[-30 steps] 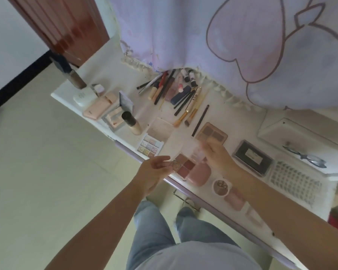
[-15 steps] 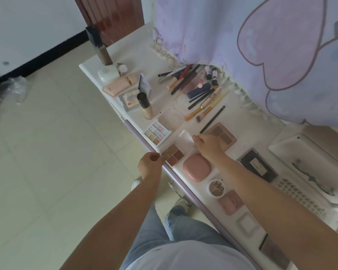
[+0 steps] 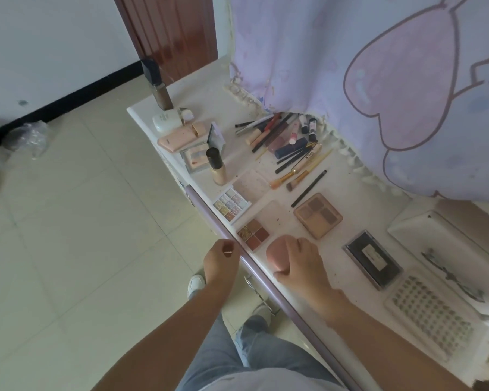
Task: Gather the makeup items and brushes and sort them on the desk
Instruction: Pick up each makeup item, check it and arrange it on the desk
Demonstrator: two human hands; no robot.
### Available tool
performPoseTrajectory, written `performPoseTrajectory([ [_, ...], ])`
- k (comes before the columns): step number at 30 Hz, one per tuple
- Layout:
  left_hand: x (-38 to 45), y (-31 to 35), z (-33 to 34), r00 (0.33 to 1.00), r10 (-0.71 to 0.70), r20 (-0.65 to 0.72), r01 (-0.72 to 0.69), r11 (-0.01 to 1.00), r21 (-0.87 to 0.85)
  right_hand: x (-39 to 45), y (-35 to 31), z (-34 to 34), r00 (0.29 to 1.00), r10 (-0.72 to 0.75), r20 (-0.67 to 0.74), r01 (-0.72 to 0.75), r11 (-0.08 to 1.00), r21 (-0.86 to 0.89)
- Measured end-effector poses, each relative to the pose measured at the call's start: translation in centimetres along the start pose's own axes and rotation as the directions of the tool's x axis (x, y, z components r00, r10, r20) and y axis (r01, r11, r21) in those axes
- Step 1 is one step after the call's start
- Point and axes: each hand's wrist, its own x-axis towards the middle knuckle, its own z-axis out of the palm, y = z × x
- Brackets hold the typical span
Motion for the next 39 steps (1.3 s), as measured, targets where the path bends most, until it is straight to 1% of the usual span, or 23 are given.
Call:
performPoseTrajectory([
  [1,-0.2,0.0,-0.2,1.0,0.02,0.019,-0.02,1.0,0.004,0.1,0.1,0.0,1.0,0.001,0.004,-0.001,0.996,0.084],
  [2,-0.4,0.0,-0.3,0.998,0.035,0.047,-0.035,0.999,0.001,0.2,0.3,-0.3,1.0,0.005,0.021,-0.009,0.976,0.218],
  [4,-0.5,0.5,-0.9,0.987,0.064,0.147,-0.063,0.998,-0.016,0.0,0.7,-1.7,0.997,-0.024,0.07,-0.013,0.88,0.474],
  [5,-0.5,1.0,-1.2,0.972,0.088,0.219,-0.084,0.996,-0.03,-0.3,0.8,-2.7,0.994,-0.068,0.091,0.009,0.844,0.536],
  [6,-0.5,1.7,-1.6,0.947,0.111,0.3,-0.101,0.994,-0.047,-0.6,0.9,-3.9,0.989,-0.121,0.09,0.052,0.83,0.555],
  [8,-0.6,4.0,-2.4,0.866,0.135,0.481,-0.094,0.99,-0.108,-1.0,1.3,-6.3,0.978,-0.208,0.024,0.157,0.807,0.569],
  [10,-0.9,6.4,-3.3,0.743,0.17,0.647,-0.067,0.981,-0.181,-1.3,1.3,-8.6,0.958,-0.277,-0.069,0.264,0.765,0.588],
  [11,-1.1,7.4,-3.6,0.682,0.208,0.701,-0.099,0.976,-0.193,-1.5,1.3,-9.6,0.944,-0.312,-0.112,0.316,0.744,0.589],
  [12,-1.3,8.4,-3.9,0.637,0.246,0.731,-0.153,0.969,-0.193,-1.7,1.3,-10.5,0.93,-0.336,-0.148,0.356,0.731,0.582],
  [13,-1.6,9.3,-4.2,0.611,0.282,0.74,-0.192,0.959,-0.208,-1.9,1.3,-11.5,0.924,-0.343,-0.171,0.376,0.72,0.583],
  [17,-2.5,12.7,-4.2,0.6,0.415,0.684,-0.218,0.907,-0.359,-2.9,1.3,-14.7,0.904,-0.315,-0.288,0.426,0.642,0.637],
  [21,-3.6,16.3,-4.0,0.588,0.517,0.622,-0.298,0.853,-0.428,-3.6,0.9,-18.0,0.878,-0.291,-0.38,0.474,0.642,0.602],
  [24,-3.9,18.1,-4.1,0.555,0.583,0.593,-0.314,0.808,-0.499,-4.1,0.4,-20.0,0.848,-0.276,-0.452,0.514,0.638,0.574],
  [27,-3.9,19.3,-4.5,0.521,0.598,0.609,-0.319,0.798,-0.511,-4.4,0.3,-20.5,0.788,-0.287,-0.545,0.588,0.613,0.527],
  [29,-4.0,19.9,-4.8,0.488,0.614,0.62,-0.389,0.789,-0.475,-4.4,0.5,-20.3,0.737,-0.313,-0.599,0.635,0.625,0.454],
  [32,-4.2,20.6,-5.0,0.496,0.643,0.584,-0.47,0.764,-0.442,-4.2,0.8,-20.2,0.656,-0.337,-0.675,0.683,0.646,0.341],
  [34,-4.1,20.9,-5.0,0.502,0.66,0.559,-0.484,0.75,-0.451,-4.0,0.6,-20.5,0.603,-0.35,-0.717,0.692,0.677,0.251],
  [36,-4.2,21.1,-4.8,0.505,0.681,0.531,-0.503,0.731,-0.461,-3.8,0.3,-20.6,0.575,-0.353,-0.738,0.683,0.704,0.195],
  [39,-4.5,21.5,-4.8,0.516,0.696,0.5,-0.505,0.718,-0.479,-3.7,-0.1,-20.5,0.572,-0.344,-0.744,0.663,0.728,0.173],
])
